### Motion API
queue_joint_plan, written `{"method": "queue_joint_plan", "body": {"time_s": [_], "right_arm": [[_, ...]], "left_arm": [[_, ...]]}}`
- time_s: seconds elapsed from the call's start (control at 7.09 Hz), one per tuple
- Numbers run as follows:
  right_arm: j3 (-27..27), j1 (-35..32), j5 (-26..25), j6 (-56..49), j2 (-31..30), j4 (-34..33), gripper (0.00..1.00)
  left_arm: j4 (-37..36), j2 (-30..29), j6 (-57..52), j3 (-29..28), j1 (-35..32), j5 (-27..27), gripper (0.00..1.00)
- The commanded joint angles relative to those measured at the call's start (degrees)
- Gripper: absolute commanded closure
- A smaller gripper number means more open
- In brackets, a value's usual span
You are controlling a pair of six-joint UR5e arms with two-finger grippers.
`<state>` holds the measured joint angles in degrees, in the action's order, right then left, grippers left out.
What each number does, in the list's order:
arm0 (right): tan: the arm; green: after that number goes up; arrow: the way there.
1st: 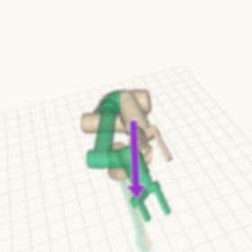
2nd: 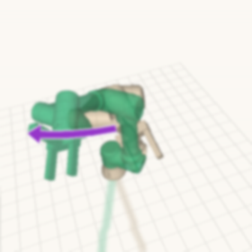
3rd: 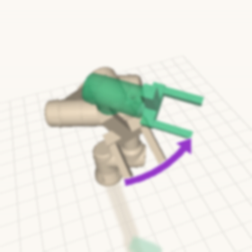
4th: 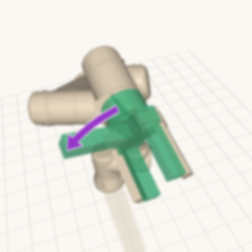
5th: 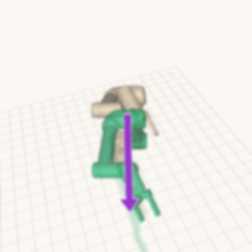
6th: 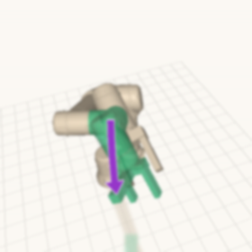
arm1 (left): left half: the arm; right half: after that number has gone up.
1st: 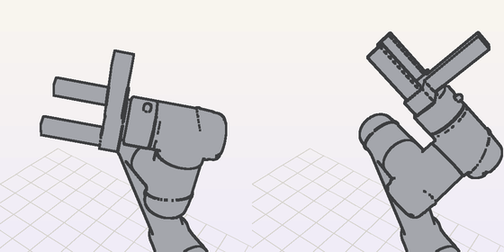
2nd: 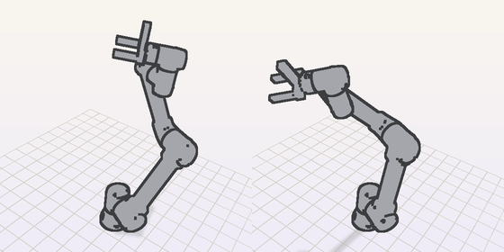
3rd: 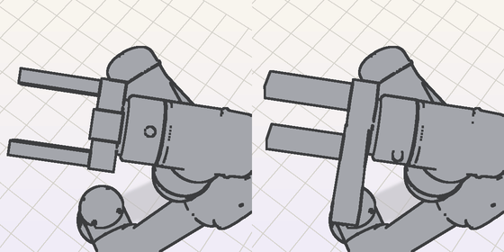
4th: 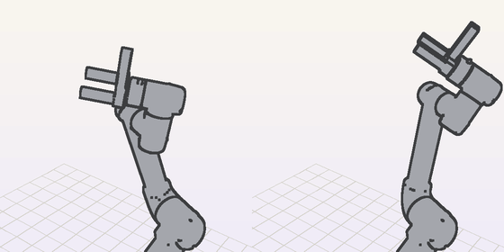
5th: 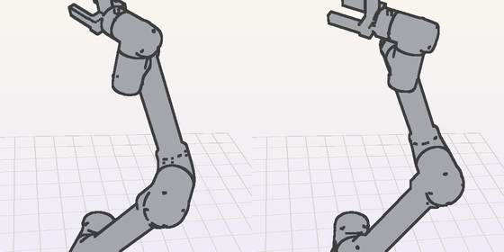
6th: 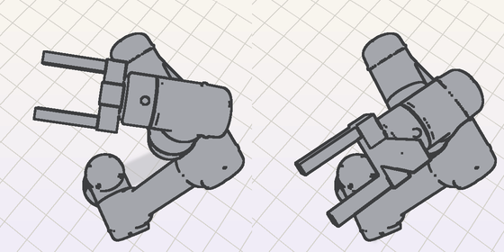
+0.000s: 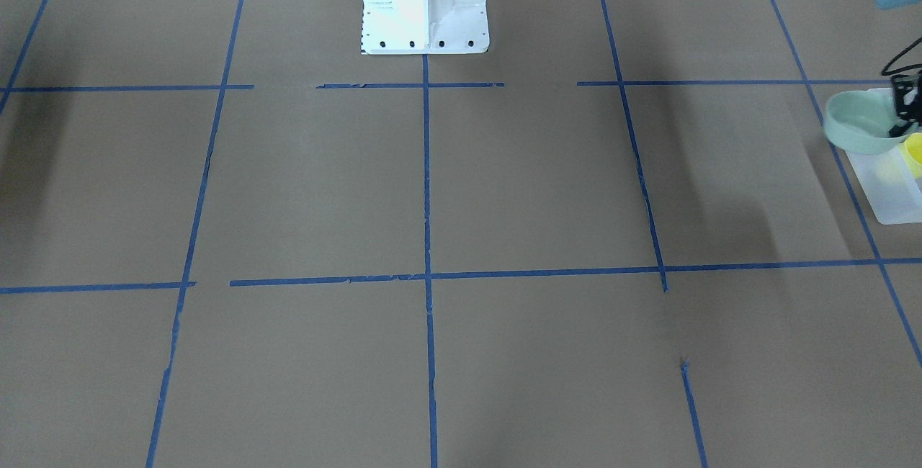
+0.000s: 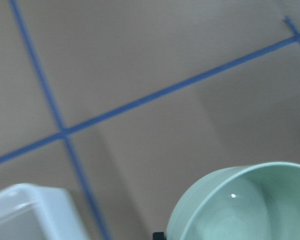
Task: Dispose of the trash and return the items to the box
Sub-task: 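Lift the green bowl with the left gripper and lower it into the clear bin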
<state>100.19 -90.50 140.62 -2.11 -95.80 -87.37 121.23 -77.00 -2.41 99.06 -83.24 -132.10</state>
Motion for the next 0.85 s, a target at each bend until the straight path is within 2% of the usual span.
{"method": "queue_joint_plan", "body": {"time_s": [0.0, 0.14, 0.28, 0.42, 0.71], "right_arm": [[0.00, 0.06, 0.00, 0.00, 0.00, 0.01, 0.00], [-0.08, 0.23, 0.00, 0.00, 0.00, 0.01, 0.00], [-0.09, 0.32, 0.00, 0.00, 0.00, 0.01, 0.00], [-0.09, 0.41, 0.00, 0.00, 0.00, 0.01, 0.00], [-0.17, 0.68, 0.09, 0.09, -0.09, 0.01, 0.00]], "left_arm": [[-3.81, -2.45, -19.41, -9.36, -9.98, 2.00, 1.00], [-3.89, -5.85, -27.31, -17.16, -13.32, 3.42, 1.00], [-3.20, -8.84, -30.52, -24.63, -14.57, 4.04, 1.00], [-2.32, -11.05, -30.64, -28.53, -14.58, 6.92, 1.00], [4.07, -11.77, -29.76, -35.22, -14.58, 7.12, 1.00]]}}
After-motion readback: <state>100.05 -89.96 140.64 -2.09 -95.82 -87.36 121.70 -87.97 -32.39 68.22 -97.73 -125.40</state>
